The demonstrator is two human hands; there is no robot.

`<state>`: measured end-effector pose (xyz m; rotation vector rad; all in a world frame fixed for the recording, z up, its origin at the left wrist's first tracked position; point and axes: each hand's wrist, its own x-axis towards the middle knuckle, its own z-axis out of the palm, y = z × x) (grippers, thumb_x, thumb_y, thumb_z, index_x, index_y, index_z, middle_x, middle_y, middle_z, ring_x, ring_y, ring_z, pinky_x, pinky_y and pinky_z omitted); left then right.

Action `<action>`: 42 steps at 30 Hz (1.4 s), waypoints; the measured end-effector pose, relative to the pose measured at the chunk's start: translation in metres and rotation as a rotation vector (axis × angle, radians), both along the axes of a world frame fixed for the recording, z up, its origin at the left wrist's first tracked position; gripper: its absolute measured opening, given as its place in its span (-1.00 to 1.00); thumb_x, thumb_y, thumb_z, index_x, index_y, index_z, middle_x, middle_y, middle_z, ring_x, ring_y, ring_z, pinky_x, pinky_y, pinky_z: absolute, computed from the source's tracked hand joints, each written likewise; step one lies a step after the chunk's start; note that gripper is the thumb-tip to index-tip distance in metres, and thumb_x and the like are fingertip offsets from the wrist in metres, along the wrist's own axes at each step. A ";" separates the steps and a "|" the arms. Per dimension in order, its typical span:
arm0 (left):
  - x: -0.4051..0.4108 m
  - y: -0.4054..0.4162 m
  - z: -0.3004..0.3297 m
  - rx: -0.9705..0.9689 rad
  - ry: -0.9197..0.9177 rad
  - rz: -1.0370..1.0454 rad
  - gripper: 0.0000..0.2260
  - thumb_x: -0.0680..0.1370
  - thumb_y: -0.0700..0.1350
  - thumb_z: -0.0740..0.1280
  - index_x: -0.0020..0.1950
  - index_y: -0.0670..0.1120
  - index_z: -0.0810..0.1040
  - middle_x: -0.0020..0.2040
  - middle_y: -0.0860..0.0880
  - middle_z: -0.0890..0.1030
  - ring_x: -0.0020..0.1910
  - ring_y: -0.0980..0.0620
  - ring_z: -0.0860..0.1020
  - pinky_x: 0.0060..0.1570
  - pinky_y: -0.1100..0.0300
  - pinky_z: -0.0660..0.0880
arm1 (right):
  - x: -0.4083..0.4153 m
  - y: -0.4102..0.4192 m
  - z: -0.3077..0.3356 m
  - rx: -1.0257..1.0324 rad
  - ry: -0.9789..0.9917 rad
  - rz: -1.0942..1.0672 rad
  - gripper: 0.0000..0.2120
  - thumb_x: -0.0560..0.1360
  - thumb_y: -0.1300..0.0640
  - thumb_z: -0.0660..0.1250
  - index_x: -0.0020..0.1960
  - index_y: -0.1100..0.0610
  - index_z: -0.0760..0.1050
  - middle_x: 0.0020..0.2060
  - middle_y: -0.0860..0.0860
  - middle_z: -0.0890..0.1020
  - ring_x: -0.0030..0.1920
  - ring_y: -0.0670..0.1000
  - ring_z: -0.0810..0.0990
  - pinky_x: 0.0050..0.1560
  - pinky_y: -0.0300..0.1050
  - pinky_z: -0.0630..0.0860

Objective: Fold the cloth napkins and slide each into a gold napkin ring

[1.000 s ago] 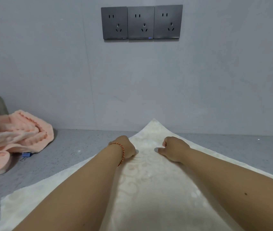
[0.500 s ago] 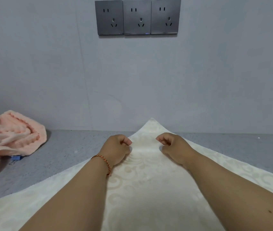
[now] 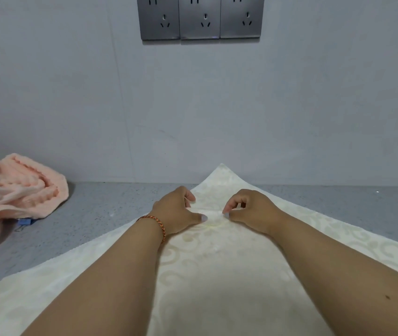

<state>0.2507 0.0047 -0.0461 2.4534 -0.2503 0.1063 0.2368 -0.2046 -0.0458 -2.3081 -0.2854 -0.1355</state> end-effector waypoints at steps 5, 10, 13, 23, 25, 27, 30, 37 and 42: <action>-0.002 0.000 0.006 0.036 0.073 -0.042 -0.76 0.40 0.07 0.50 -0.28 0.03 0.49 -0.30 0.15 0.51 -0.24 0.09 0.47 0.10 0.01 0.41 | 0.006 -0.001 -0.003 -0.056 0.007 -0.003 -0.80 0.37 0.02 0.49 -0.07 0.00 0.52 -0.22 -0.13 0.48 -0.23 -0.10 0.43 -0.21 -0.23 0.35; -0.005 0.002 0.004 -0.035 0.005 -0.070 -0.78 0.42 0.00 0.50 -0.31 -0.02 0.51 -0.37 0.10 0.50 -0.37 0.12 0.43 -0.25 0.23 0.37 | 0.007 0.000 0.001 -0.110 0.087 0.037 -0.76 0.36 0.01 0.51 -0.27 0.08 0.48 -0.36 -0.12 0.50 -0.33 -0.08 0.43 -0.29 -0.21 0.32; -0.008 0.003 0.007 -0.067 -0.005 -0.107 -0.84 0.41 -0.09 0.52 -0.28 -0.01 0.56 -0.36 0.08 0.53 -0.43 0.18 0.43 -0.39 0.36 0.34 | 0.004 -0.001 0.001 -0.075 0.014 0.065 -0.77 0.37 0.13 0.51 -0.31 0.11 0.46 -0.41 -0.10 0.46 -0.41 -0.12 0.38 -0.38 -0.25 0.26; -0.020 0.009 0.024 0.013 0.066 -0.129 -0.78 0.38 -0.31 0.39 -0.34 -0.01 0.67 -0.30 -0.04 0.68 -0.41 0.11 0.53 -0.38 0.31 0.45 | -0.007 -0.007 0.010 -0.152 -0.136 0.166 -0.62 0.33 0.42 0.34 -0.37 -0.07 0.54 -0.26 -0.13 0.58 -0.24 -0.25 0.51 -0.24 -0.44 0.35; -0.021 0.011 0.025 0.016 0.106 -0.133 -0.80 0.38 -0.28 0.38 -0.33 -0.01 0.70 -0.19 -0.13 0.69 -0.29 0.02 0.56 -0.23 0.21 0.49 | -0.008 -0.009 0.011 -0.157 -0.085 0.174 -0.62 0.33 0.41 0.31 -0.38 -0.07 0.57 -0.22 -0.10 0.60 -0.20 -0.20 0.53 -0.20 -0.42 0.36; -0.022 0.012 0.028 -0.013 0.123 -0.131 -0.87 0.35 -0.15 0.37 -0.32 -0.01 0.72 -0.15 -0.13 0.69 -0.12 -0.10 0.60 -0.07 0.15 0.49 | -0.008 -0.009 0.013 -0.121 -0.023 0.167 -0.70 0.34 0.34 0.32 -0.40 -0.03 0.61 -0.19 -0.06 0.62 -0.15 -0.10 0.57 -0.10 -0.26 0.47; -0.023 0.011 0.032 -0.028 0.143 -0.116 -0.79 0.35 0.05 0.39 -0.39 -0.05 0.68 -0.25 -0.08 0.65 -0.18 -0.11 0.55 -0.06 0.11 0.47 | -0.012 -0.009 0.020 -0.039 0.090 0.154 -0.85 0.34 0.15 0.33 -0.37 0.08 0.62 -0.18 -0.04 0.67 -0.14 -0.01 0.61 0.03 -0.07 0.53; -0.020 0.009 0.031 0.220 0.131 -0.202 -0.82 0.38 0.03 0.53 -0.18 0.00 0.60 -0.29 0.12 0.56 -0.35 0.16 0.49 -0.26 0.30 0.44 | -0.011 -0.008 0.027 -0.301 0.124 0.185 -0.82 0.41 0.07 0.49 -0.03 0.03 0.57 -0.28 -0.15 0.47 -0.36 -0.20 0.40 -0.34 -0.42 0.30; -0.022 0.003 0.040 0.324 0.138 -0.296 -0.90 0.44 -0.04 0.48 -0.13 0.06 0.58 -0.25 0.13 0.55 -0.31 0.18 0.49 -0.25 0.32 0.41 | -0.013 -0.004 0.033 -0.395 0.129 0.197 -0.87 0.41 0.10 0.47 -0.19 0.03 0.51 -0.34 -0.14 0.45 -0.35 -0.14 0.39 -0.32 -0.32 0.30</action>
